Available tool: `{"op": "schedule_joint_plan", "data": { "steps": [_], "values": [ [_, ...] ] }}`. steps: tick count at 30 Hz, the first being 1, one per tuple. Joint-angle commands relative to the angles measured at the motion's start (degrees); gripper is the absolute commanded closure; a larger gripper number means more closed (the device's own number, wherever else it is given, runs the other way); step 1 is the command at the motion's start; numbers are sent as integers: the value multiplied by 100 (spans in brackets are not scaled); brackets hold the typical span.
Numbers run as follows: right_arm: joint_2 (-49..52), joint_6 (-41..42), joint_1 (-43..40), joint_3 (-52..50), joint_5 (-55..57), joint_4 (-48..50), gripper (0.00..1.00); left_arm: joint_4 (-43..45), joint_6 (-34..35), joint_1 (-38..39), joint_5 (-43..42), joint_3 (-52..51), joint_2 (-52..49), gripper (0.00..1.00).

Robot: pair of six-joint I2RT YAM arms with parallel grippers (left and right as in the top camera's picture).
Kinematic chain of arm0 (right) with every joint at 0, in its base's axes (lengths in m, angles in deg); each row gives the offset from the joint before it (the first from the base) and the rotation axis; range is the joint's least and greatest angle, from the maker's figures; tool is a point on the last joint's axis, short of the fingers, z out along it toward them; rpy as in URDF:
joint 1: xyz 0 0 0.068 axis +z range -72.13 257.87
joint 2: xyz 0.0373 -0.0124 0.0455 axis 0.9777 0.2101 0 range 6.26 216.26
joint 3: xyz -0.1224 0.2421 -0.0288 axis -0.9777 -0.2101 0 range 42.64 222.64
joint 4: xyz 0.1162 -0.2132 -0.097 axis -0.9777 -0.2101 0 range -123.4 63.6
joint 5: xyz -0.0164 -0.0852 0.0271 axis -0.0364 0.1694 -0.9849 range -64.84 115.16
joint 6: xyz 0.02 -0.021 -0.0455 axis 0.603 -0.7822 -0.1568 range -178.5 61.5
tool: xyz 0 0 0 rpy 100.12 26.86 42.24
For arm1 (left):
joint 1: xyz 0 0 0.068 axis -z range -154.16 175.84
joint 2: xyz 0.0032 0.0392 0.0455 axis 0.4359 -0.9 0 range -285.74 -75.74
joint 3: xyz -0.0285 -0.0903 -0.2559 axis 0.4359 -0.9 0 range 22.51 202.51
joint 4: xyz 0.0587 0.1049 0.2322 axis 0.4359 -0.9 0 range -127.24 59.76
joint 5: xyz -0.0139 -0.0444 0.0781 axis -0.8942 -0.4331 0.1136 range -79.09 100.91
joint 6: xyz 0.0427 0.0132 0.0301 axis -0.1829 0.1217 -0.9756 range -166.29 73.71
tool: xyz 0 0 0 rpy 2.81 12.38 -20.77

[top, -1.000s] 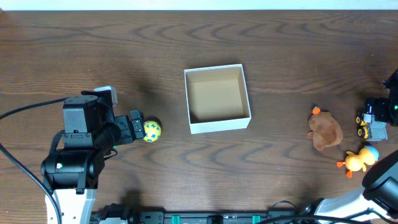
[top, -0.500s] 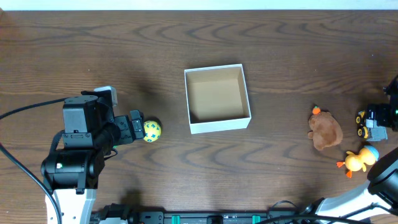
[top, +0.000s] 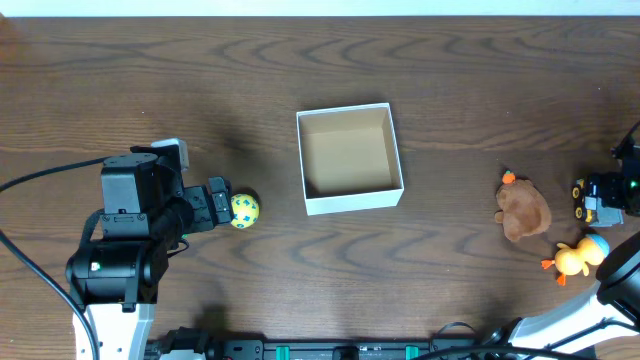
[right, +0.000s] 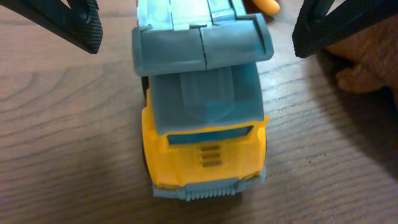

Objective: Pack container
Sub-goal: 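Lower the right gripper onto the yellow-blue toy truck and grasp it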

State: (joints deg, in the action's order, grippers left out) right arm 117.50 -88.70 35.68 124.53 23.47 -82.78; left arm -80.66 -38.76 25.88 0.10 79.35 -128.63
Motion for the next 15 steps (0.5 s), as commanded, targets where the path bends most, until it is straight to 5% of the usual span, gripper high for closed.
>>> {"op": "schedule_joint_plan", "data": {
  "steps": [1,8,15],
  "values": [
    [66,-26,-2,-20,-74,26,5,-15,31,-28,-57,109,15,2],
    [66,-4,-2,-20,-177,72,25,-17,31,-28,-57,109,15,2],
    [66,103,-2,-20,-177,70,28,-59,28,-28,-57,109,15,2]
  ]
}}
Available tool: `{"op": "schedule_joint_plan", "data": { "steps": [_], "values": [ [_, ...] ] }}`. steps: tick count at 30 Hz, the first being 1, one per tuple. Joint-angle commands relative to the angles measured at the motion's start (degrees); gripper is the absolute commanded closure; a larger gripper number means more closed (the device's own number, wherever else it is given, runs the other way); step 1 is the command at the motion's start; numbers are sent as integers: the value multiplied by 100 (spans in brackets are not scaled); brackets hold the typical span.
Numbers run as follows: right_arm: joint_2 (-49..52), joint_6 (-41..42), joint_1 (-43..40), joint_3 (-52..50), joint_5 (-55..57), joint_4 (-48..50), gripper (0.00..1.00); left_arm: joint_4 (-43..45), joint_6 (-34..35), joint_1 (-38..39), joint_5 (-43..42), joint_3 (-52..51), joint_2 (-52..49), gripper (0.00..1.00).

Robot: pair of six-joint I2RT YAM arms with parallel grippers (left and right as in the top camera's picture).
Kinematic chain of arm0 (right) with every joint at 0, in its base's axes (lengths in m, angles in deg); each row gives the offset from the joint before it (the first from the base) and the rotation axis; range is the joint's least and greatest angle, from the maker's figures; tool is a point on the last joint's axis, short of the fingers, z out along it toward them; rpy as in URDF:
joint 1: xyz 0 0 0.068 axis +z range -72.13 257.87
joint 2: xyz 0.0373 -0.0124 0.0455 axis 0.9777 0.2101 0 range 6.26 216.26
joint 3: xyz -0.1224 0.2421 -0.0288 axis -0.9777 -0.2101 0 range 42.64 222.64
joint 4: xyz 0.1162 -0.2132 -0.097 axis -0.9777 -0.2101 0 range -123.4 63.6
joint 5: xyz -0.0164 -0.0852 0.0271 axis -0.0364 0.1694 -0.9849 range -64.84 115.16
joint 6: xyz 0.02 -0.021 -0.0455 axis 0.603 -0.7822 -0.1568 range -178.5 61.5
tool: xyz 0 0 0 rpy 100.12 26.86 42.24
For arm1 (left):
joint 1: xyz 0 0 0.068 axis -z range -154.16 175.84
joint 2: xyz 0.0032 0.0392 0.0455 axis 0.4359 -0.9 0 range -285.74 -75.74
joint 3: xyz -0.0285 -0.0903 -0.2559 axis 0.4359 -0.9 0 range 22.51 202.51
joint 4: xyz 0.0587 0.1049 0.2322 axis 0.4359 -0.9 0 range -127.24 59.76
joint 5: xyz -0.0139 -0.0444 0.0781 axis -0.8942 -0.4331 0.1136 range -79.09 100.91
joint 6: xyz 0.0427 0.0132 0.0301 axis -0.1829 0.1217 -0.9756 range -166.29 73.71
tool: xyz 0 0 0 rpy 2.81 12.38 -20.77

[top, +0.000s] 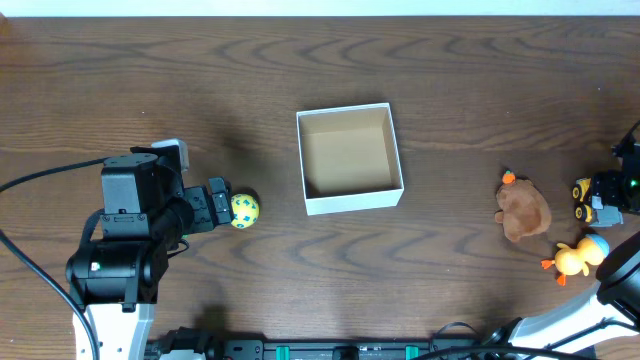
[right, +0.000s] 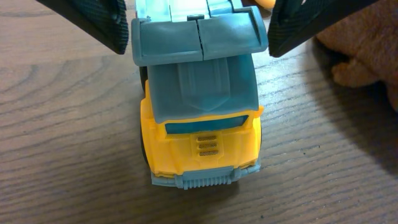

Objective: Pack container
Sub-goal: 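Lower the right gripper onto the yellow-blue toy truck and grasp it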

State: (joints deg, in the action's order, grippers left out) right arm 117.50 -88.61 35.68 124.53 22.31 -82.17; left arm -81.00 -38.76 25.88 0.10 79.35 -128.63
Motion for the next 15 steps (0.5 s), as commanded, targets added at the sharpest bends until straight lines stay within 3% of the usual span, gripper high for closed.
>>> {"op": "schedule_joint_plan", "data": {
  "steps": [1,4,15],
  "values": [
    [66,94,-2,-20,-61,9,29,-24,28,-28,-57,109,15,2],
    [66,94,-2,-20,-63,11,38,-24,31,-28,-57,109,15,2],
    [66,94,-2,-20,-61,13,52,-24,28,-28,-57,109,15,2]
  ]
}}
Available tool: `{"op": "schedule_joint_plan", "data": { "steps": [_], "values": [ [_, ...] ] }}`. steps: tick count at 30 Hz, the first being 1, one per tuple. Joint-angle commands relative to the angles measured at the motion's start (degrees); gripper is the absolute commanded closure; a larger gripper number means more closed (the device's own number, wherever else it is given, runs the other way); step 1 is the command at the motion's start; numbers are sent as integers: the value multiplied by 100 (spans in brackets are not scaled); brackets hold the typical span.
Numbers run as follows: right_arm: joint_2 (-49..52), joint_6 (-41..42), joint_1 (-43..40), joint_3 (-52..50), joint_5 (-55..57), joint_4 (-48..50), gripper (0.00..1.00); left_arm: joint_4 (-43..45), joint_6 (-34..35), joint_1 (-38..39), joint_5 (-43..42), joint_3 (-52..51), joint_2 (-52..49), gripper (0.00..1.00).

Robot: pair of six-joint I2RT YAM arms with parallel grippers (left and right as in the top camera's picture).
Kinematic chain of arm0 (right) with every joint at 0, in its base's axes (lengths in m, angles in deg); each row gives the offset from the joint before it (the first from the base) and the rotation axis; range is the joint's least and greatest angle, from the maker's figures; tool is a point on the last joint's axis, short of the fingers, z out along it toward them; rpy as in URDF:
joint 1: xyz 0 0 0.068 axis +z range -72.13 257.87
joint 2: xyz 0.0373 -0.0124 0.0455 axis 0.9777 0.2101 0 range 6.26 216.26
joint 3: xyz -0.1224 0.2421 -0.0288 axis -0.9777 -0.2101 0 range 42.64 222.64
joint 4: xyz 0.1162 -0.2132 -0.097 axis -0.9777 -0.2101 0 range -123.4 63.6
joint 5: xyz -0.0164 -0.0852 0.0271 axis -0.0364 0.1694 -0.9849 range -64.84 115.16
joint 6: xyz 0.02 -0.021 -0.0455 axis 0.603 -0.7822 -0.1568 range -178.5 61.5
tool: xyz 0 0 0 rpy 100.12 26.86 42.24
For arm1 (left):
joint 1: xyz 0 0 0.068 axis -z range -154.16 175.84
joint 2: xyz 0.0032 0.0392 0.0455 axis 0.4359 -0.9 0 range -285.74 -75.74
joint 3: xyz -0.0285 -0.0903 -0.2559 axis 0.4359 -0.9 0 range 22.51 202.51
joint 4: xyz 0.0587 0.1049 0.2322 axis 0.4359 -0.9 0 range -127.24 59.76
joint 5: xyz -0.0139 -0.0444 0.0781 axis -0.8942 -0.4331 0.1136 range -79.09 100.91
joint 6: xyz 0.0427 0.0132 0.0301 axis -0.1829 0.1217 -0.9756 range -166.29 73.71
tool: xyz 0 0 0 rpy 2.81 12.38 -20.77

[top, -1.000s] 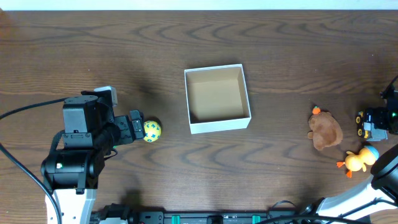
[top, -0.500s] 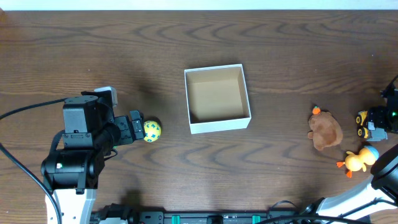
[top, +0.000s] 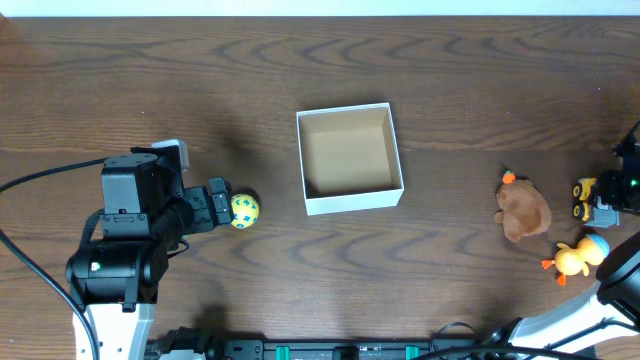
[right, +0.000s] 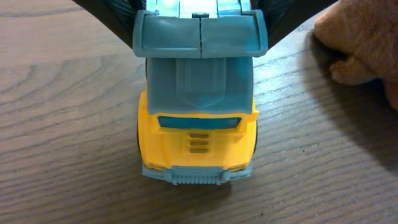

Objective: Pack container
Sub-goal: 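Lower the right gripper onto the yellow-blue toy truck and grasp it, then carry the truck into the white box and open the right gripper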

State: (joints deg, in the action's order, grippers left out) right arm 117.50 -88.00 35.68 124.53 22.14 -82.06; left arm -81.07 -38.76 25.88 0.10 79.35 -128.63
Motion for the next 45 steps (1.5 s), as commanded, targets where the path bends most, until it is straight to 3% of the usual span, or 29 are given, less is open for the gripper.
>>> {"op": "schedule_joint_plan", "data": {
  "steps": [1,11,18,30,36,39,45],
  "values": [
    [66,33,0,-20,-44,2,53,-17,28,-28,-57,109,15,2],
    [63,116,-2,-20,-44,26,67,-15,28,-28,-57,109,15,2],
    [31,310,0,-20,-44,42,99,-15,28,-28,-57,109,15,2],
    [-1283,1974,509,168,-608,81,99,-13,31,-28,-57,109,15,2],
    [-2347,2435,1755,168,-708,-52,99,-13,28,-28,-57,109,15,2],
    [-2828,2505,2822,168,-579,-68,99,-15,28,-28,-57,109,15,2],
    [-3185,3689,5062,168,205,157,99,-15,31,-28,-57,109,15,2]
  ]
}}
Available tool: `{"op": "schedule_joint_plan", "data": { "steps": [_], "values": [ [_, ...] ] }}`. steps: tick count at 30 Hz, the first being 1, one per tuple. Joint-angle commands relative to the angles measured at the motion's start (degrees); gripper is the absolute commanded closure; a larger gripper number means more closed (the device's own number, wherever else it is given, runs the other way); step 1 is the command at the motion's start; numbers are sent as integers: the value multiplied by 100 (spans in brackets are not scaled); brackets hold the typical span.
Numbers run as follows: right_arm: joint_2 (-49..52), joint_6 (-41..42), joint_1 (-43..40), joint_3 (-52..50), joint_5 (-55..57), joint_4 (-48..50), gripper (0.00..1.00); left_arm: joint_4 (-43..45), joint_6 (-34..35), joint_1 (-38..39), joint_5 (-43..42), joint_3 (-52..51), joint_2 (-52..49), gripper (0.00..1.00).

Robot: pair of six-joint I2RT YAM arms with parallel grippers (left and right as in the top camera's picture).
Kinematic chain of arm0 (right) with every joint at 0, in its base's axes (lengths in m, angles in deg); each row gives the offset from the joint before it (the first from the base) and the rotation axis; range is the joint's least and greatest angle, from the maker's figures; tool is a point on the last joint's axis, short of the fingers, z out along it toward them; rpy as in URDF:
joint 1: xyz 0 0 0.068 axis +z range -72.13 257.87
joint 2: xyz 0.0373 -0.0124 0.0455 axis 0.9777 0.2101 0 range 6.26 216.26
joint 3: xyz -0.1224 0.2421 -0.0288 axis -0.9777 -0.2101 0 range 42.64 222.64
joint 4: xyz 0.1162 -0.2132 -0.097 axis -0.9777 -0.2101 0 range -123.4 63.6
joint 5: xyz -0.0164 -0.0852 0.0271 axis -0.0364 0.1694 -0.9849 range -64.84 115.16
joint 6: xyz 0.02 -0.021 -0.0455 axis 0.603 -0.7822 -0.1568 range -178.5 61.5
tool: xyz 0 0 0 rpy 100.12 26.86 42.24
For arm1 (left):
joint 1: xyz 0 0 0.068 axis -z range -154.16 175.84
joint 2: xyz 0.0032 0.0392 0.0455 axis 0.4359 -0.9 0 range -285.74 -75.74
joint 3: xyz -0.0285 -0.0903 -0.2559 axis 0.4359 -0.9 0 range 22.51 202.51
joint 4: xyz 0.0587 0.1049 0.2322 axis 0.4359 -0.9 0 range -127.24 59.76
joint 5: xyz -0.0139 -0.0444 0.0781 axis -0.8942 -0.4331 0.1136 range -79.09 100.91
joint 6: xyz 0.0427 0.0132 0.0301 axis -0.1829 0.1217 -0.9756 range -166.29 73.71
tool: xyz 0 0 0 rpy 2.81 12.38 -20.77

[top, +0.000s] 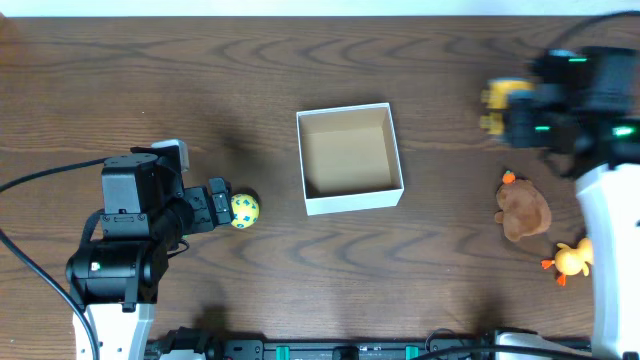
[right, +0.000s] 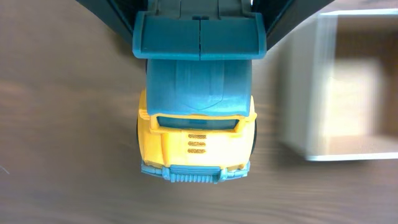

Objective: Pack container
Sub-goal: 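Carry the truck into the white box and open the right gripper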

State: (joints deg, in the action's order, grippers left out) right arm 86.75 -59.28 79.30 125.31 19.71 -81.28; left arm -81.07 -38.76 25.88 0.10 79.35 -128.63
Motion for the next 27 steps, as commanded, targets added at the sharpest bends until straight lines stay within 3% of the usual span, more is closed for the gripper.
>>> {"op": "schedule_joint_plan", "data": {
  "steps": [1,6,11,27],
  "values": [
    [-83,1023,1005,90,509,146,99,-15,28,-28,-57,109,15,2],
    [236,1663,2094,90,822,516,99,-13,28,-28,-57,109,15,2],
    [907,1825,2520,90,813,621,99,-13,28,-28,-57,109,15,2],
    [2726,2503,2590,90,953,909,99,-15,28,-28,-57,109,15,2]
  ]
}}
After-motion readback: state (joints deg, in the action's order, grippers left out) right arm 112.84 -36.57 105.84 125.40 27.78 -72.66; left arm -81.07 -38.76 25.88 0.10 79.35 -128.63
